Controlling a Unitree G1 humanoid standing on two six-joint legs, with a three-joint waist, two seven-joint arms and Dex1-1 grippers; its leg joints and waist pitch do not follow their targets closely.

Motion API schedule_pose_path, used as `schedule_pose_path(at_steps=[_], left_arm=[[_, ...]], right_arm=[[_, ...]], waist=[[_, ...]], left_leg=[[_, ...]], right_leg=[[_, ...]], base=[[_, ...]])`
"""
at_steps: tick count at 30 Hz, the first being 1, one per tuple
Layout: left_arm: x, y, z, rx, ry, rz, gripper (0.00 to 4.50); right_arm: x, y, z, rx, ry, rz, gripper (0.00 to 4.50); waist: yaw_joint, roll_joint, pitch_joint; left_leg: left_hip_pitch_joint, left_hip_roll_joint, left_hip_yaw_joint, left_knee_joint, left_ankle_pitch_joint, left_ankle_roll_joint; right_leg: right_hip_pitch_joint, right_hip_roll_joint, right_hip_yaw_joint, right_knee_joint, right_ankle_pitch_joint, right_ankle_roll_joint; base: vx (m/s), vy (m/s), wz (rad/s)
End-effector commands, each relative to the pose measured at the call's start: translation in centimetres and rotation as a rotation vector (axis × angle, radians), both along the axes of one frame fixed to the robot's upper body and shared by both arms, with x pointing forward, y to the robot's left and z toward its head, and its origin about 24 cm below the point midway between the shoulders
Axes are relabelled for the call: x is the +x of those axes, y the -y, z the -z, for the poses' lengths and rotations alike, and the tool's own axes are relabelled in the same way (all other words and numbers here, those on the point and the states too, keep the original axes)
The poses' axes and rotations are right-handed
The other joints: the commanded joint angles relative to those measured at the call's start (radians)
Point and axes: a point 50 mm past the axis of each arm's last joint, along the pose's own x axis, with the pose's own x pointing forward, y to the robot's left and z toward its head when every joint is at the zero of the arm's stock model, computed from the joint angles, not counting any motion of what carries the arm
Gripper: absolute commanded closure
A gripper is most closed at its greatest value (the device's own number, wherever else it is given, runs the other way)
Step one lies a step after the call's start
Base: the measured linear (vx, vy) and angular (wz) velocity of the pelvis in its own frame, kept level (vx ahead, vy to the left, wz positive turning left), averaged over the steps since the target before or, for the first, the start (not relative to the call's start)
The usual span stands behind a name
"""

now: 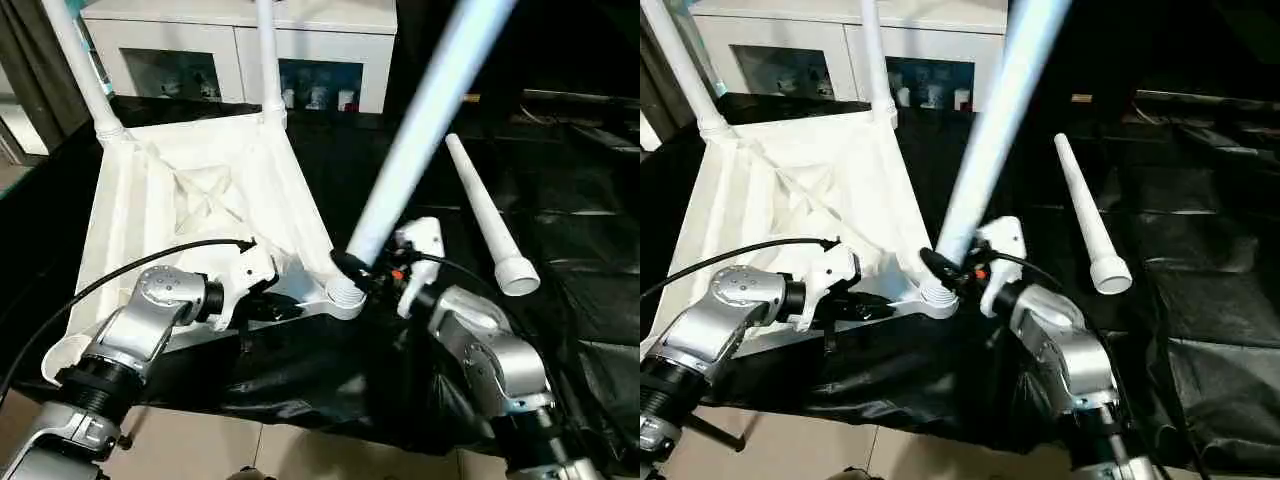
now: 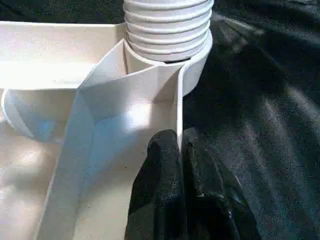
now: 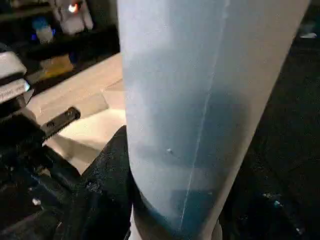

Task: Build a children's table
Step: Insert table leg to table base

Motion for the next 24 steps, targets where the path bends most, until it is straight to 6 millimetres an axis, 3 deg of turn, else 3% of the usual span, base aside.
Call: schedule_pose_path(at_steps=[1,3,5,6,9,12,18,24], left_arm=[[0.4,0.2,-0.8,-0.011,0.045,-0.002,4.50],[0.2,0.3,-0.8,-0.015,0.043,0.009,4.50],[0.1,0.4,-0.8,-0.018,0.041,0.017,4.50],[-0.1,0.6,-0.8,-0.019,0.037,0.032,4.50],[-0.2,0.7,-0.8,-0.020,0.035,0.040,4.50],[-0.3,0.9,-0.7,-0.023,0.039,0.045,4.50],[-0.5,1.0,-0.9,-0.041,0.045,0.060,4.50],[-0.6,1.1,-0.8,-0.049,0.041,0.057,4.50]], right_arm=[[-0.4,0.1,2.3,-0.113,-0.089,-0.028,2.63],[-0.2,-0.3,2.3,-0.154,-0.087,-0.083,2.63],[-0.2,-0.4,2.4,-0.176,-0.092,-0.113,2.63],[-0.3,-0.6,2.6,-0.204,-0.100,-0.165,2.63],[-0.4,-0.7,2.9,-0.227,-0.108,-0.210,2.63],[-0.5,-0.1,3.5,-0.231,-0.115,-0.245,2.63],[-0.6,1.2,3.9,-0.143,-0.134,-0.217,2.63],[0.2,2.6,3.9,0.041,-0.184,-0.051,2.63]], waist=[[-0.004,-0.002,-0.051],[-0.004,0.002,-0.050],[-0.006,-0.002,-0.048],[-0.008,-0.012,-0.045],[-0.010,-0.009,-0.045],[-0.011,-0.025,-0.046],[-0.010,-0.026,-0.049],[-0.007,-0.024,-0.044]], left_leg=[[0.013,0.080,-0.034,-0.093,-0.188,-0.011],[0.014,0.080,-0.034,-0.093,-0.193,-0.010],[0.015,0.081,-0.034,-0.095,-0.201,-0.010],[0.014,0.082,-0.034,-0.096,-0.202,-0.008],[0.015,0.083,-0.034,-0.097,-0.202,-0.008],[0.014,0.083,-0.029,-0.097,-0.160,0.012],[0.014,0.084,-0.027,-0.097,-0.125,0.040],[0.016,0.086,-0.028,-0.102,-0.151,0.039]], right_leg=[[0.033,-0.118,0.060,-0.093,-0.145,-0.232],[0.031,-0.120,0.062,-0.093,-0.175,-0.228],[0.028,-0.118,0.062,-0.096,-0.197,-0.223],[0.028,-0.120,0.063,-0.098,-0.215,-0.218],[0.026,-0.120,0.063,-0.098,-0.205,-0.218],[0.028,-0.120,0.061,-0.096,-0.136,-0.223],[0.033,-0.119,0.058,-0.094,-0.062,-0.238],[0.029,-0.121,0.058,-0.099,-0.106,-0.248]], base=[[0.000,0.000,0.00],[0.000,0.000,0.00],[0.000,0.000,0.00],[0.000,0.000,0.00],[0.000,0.000,0.00],[0.000,0.000,0.00],[0.000,0.000,0.00],[0.000,0.000,0.00]])
